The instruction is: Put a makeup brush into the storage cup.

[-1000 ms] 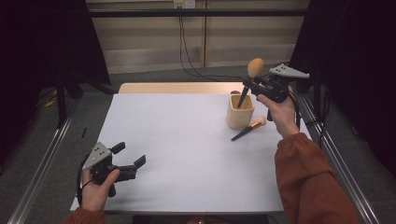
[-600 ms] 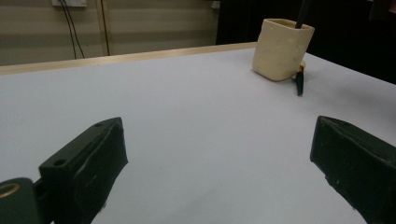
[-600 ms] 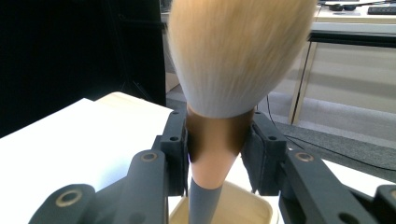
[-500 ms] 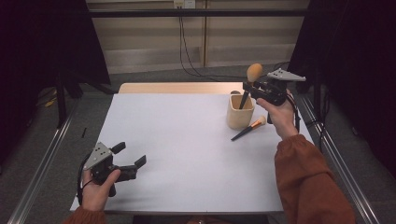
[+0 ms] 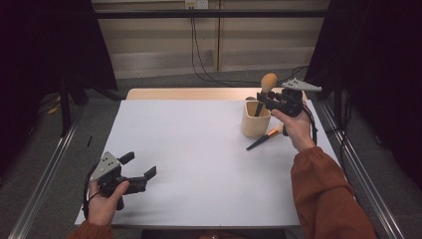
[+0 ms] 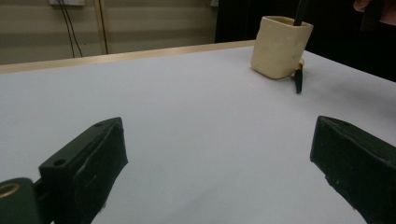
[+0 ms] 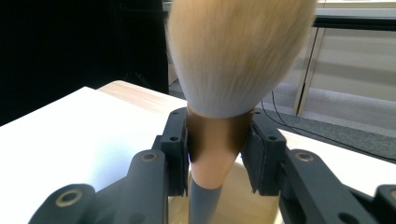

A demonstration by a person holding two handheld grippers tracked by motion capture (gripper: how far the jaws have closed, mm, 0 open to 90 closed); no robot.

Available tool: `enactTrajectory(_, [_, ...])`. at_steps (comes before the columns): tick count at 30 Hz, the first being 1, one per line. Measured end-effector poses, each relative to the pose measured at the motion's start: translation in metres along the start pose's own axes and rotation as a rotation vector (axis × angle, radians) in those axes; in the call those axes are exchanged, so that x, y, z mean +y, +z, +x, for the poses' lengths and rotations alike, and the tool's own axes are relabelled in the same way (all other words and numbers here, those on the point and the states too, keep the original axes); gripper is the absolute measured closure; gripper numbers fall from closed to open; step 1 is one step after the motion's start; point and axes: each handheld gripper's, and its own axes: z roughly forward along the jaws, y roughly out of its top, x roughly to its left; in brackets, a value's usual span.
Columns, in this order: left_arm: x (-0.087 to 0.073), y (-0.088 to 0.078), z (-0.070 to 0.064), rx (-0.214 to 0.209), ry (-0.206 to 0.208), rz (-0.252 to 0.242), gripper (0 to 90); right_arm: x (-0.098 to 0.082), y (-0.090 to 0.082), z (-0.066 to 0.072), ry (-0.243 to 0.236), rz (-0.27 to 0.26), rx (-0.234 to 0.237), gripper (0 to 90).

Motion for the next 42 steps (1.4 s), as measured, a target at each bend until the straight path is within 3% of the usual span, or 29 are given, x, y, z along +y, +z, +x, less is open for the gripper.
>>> enactTrajectory(31, [-0.001,0.002,0.0,-0.006,0.0,0.015,3.6,-0.023,0.012,0.0,0.012,0.041,0.01,64.3])
enactTrajectory(42, [-0.001,0.002,0.0,-0.008,0.006,0.017,3.6,-0.031,0.024,0.001,0.019,0.085,0.01,64.1])
